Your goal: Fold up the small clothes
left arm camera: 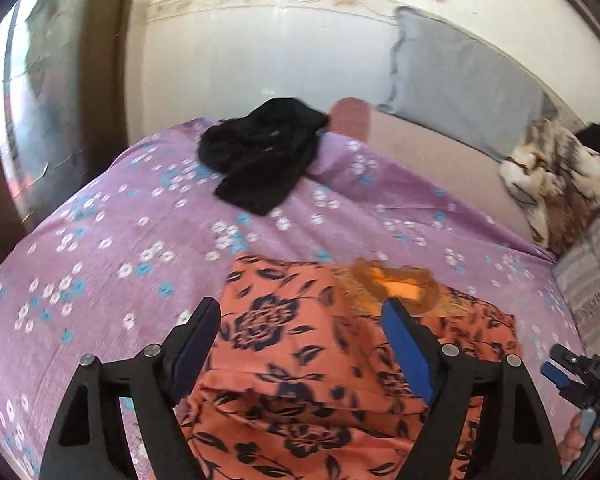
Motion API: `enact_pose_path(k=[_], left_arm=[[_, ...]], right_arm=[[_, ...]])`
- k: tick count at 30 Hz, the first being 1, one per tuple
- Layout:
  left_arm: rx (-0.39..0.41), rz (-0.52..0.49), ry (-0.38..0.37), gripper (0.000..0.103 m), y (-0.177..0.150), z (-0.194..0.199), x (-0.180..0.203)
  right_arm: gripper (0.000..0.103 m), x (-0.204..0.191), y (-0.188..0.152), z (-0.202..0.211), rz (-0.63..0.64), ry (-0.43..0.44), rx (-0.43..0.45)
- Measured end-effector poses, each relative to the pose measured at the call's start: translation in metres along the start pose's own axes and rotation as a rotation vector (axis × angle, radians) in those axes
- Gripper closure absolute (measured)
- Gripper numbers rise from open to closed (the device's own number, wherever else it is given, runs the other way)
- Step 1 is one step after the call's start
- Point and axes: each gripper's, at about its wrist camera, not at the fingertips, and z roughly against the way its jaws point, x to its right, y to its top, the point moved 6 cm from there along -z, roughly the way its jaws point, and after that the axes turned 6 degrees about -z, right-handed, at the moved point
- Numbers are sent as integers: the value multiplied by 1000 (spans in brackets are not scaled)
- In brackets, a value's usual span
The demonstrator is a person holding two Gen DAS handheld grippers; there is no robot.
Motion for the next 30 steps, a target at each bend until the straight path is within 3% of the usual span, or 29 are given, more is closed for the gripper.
enact_pose_path(k=[3, 6, 10, 14, 17, 19, 22, 26, 30], left_arm=[[-1, 37, 95, 20, -16, -22, -31], [17, 45, 154, 20, -24, -36, -47], [-25, 62, 178, 20, -29, -54, -58], [-74, 17, 217, 20, -37, -70, -55], [-133, 8, 204, 20, -46, -84, -51], [-152, -6, 213, 20, -50, -90, -48], [-146, -37, 233, 20, -51, -90, -45], [-141, -68, 280, 20, -50, -87, -46], [-244, -80, 296, 20, -65, -102, -49]], right_arm=[[33, 7, 6, -18, -16, 8, -11], [41, 15, 14, -37, -45, 24, -40], [42, 28, 20, -68, -63, -3, -93], [42, 39, 15, -105, -98, -27, -172], [44, 27, 10, -111, -2, -71, -159], [90, 20, 0, -116, 50, -99, -205], [93, 8, -3, -107, 94, -124, -158], [93, -14, 17, -60, 134, -110, -16], [93, 3, 34, -19, 114, -195, 80]])
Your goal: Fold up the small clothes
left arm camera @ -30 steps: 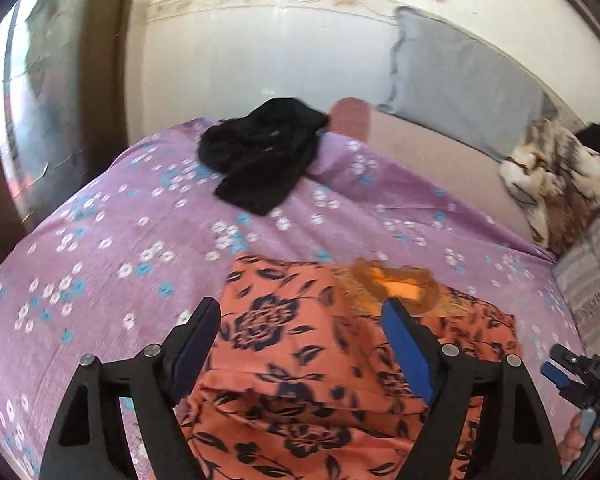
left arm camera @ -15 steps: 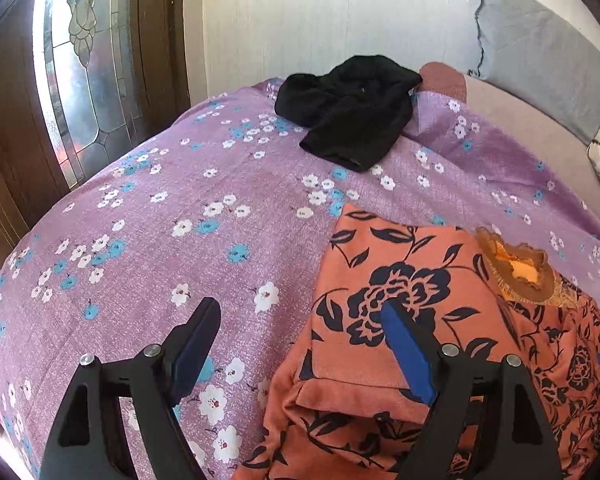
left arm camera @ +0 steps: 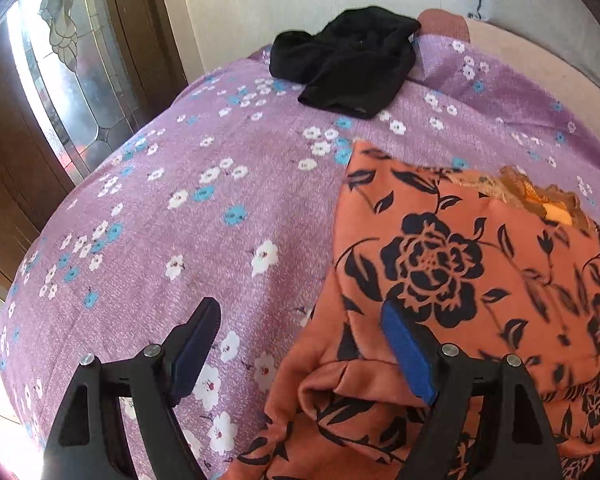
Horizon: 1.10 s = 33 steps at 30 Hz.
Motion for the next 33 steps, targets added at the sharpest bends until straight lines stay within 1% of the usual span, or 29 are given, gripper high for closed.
enact_pose_path(k=[1, 2, 3, 4, 5, 6, 7, 9, 10, 11, 12, 13, 14, 15, 16, 17, 18, 19, 20, 21, 22, 24, 25, 26, 28, 29, 30, 32, 33], left_arm=[[-12, -3, 5, 20, -2, -3, 1], [-8, -5, 16, 20, -2, -3, 1], [-2, -9, 18, 20, -1, -1, 2], [3, -10, 18, 20, 0, 0, 1], [11, -8, 19, 20, 1, 2, 0], [22, -1, 18, 20, 2, 5, -1], [38, 6, 13, 20, 4, 9, -2], [81, 11, 4, 20, 9, 18, -1], [103, 7, -8, 20, 12, 23, 1], [124, 3, -33, 20, 14, 28, 6], [144, -2, -69, 20, 15, 33, 11], [163, -16, -108, 20, 16, 38, 19], [172, -40, -148, 20, 15, 41, 28], [164, -70, -183, 19, 12, 41, 39], [144, -96, -210, 18, 9, 38, 48], [111, -117, -227, 18, 5, 33, 55], [62, -134, -241, 18, 0, 25, 62], [7, -147, -251, 18, -7, 15, 67], [-13, -150, -244, 18, -10, 10, 69], [11, -152, -235, 18, -9, 12, 70], [30, -161, -223, 18, -7, 16, 71], [67, -184, -234, 18, -4, 25, 77], [77, -193, -236, 18, -4, 27, 80], [85, -205, -235, 18, -4, 29, 83], [96, -228, -234, 18, -5, 30, 87], [100, -236, -227, 18, -5, 30, 88], [104, -241, -220, 18, -4, 31, 88], [111, -233, -214, 18, -2, 31, 86], [112, -224, -215, 18, -1, 31, 83]], right_arm=[[93, 13, -3, -7, -28, -16, -52], [89, 25, -11, -21, -70, -16, -141], [89, 38, -19, -35, -119, -30, -230], [89, 52, -29, -48, -178, -70, -315], [89, 59, -31, -51, -228, -60, -339], [89, 62, -26, -48, -259, -40, -317], [86, 62, -17, -40, -259, -52, -275], [86, 58, 4, -18, -177, -131, -120], [85, 54, 10, -8, -134, -153, -46], [85, 48, 12, -1, -99, -145, 1], [85, 41, 12, -1, -74, -110, 2], [85, 32, 7, -5, -51, -59, -37], [85, 23, -1, -15, -30, -20, -97], [85, 13, -11, -28, -11, -14, -154], [85, 11, -22, -41, 5, -39, -209], [85, 14, -35, -55, 14, -91, -268], [85, 20, -47, -66, 12, -134, -322], [87, 21, -51, -68, 15, -136, -313], [87, 17, -48, -65, 31, -142, -297], [87, 12, -45, -62, 55, -152, -291], [85, 5, -40, -57, 75, -140, -269], [85, -4, -30, -49, 100, -108, -197], [85, -4, -26, -49, 99, -112, -177], [85, 0, -24, -53, 88, -121, -178], [86, 14, -32, -71, 57, -164, -255], [85, 19, -36, -77, 38, -159, -266], [86, 18, -34, -76, 26, -147, -245], [86, 10, -31, -69, 47, -150, -247], [85, 5, -31, -67, 58, -134, -244]])
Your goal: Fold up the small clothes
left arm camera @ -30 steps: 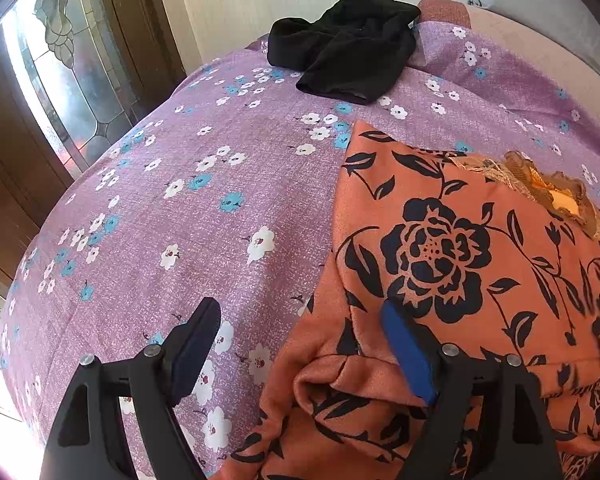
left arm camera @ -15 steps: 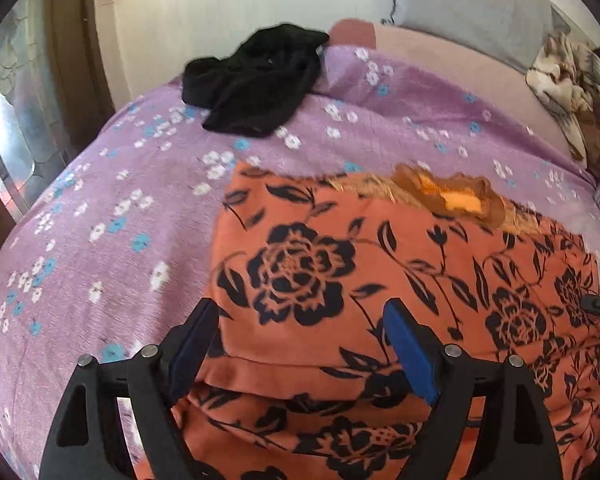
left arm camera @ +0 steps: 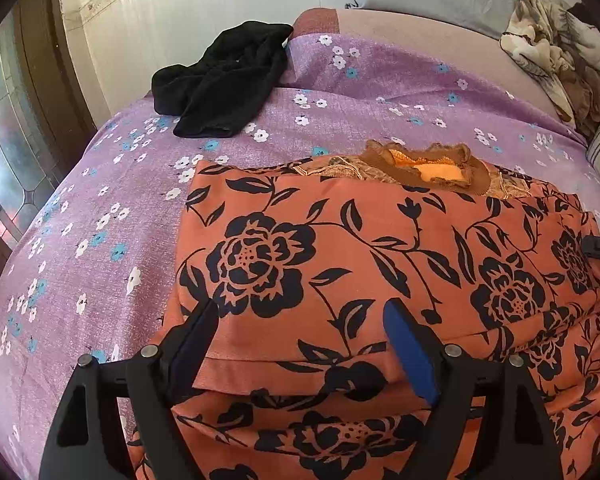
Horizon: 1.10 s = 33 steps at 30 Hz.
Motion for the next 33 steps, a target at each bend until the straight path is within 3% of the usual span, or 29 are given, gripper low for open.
enact_pose_path(k=[4, 20, 22, 26, 29, 33], left_arm=[[8, 17, 23, 18, 1, 2, -7], [24, 31, 49, 18, 5, 1, -14], [15, 30, 48, 18, 4, -1, -14], [-46, 31, 40, 18, -3, -11, -14], [-78, 45, 23, 18, -8, -15, -15], [-50, 53, 77, 18, -15, 13, -24]], right_arm=[[85, -2, 0, 10, 6, 4, 51], [85, 5, 2, 8, -12, -20, 58], [85, 13, 1, -2, -35, -41, 20], [86, 11, -1, 3, -34, -32, 25], [85, 7, -3, 18, -37, -5, 63], [85, -4, -8, 50, -20, 77, 145]])
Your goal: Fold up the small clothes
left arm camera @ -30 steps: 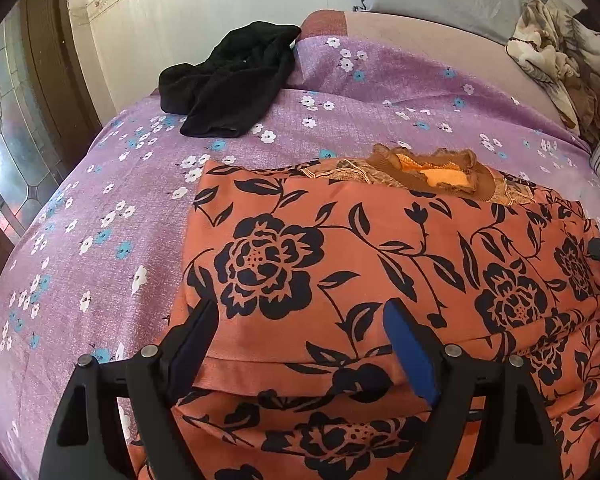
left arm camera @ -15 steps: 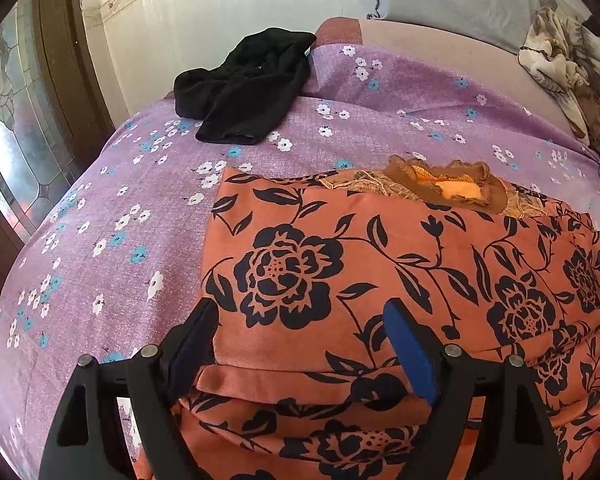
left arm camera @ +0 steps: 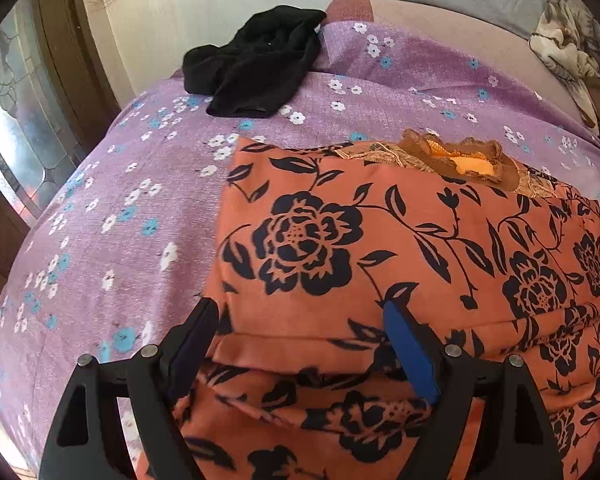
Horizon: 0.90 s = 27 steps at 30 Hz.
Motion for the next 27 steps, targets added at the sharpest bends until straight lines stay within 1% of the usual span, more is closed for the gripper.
enact_pose_path(k=[2, 3, 4, 5, 6, 8, 10, 13, 15, 17, 19, 21, 26, 27], left_arm=[[38, 37, -5, 18, -12, 28, -8], [51, 51, -4, 18, -18, 42, -10], [63, 63, 3, 18, -26, 56, -11], [78, 74, 5, 18, -35, 70, -11], [94, 84, 6, 17, -45, 83, -11], [106, 103, -1, 15, -62, 104, -9], [102, 117, -12, 15, -74, 122, -7], [124, 136, 72, 15, -78, 150, -11], [116, 147, 127, 15, -78, 167, -13], [104, 125, 160, 15, -76, 182, -11], [124, 83, 178, 15, -74, 198, -8], [163, 69, 178, 15, -72, 217, -5], [258, 54, 127, 14, -63, 259, 0], [265, 48, 119, 9, -62, 263, 0]], right_arm=[[78, -7, 1, 16, 2, 41, 47], [66, -11, 1, 23, 3, 56, 68], [37, -14, 0, 31, 4, 69, 90], [24, -17, -2, 40, 9, 83, 121], [20, -19, -5, 49, 21, 87, 154], [20, -23, -15, 64, 69, 70, 167], [20, -23, -24, 79, 101, 76, 173], [20, -20, -37, 109, 117, 90, 206], [20, -18, -48, 130, 130, 93, 232], [20, -18, -61, 151, 157, 82, 254], [20, -18, -76, 169, 184, 67, 272], [20, -21, -87, 186, 202, 68, 291], [20, -50, -104, 219, 259, 90, 310], [20, -57, -106, 224, 269, 96, 308]])
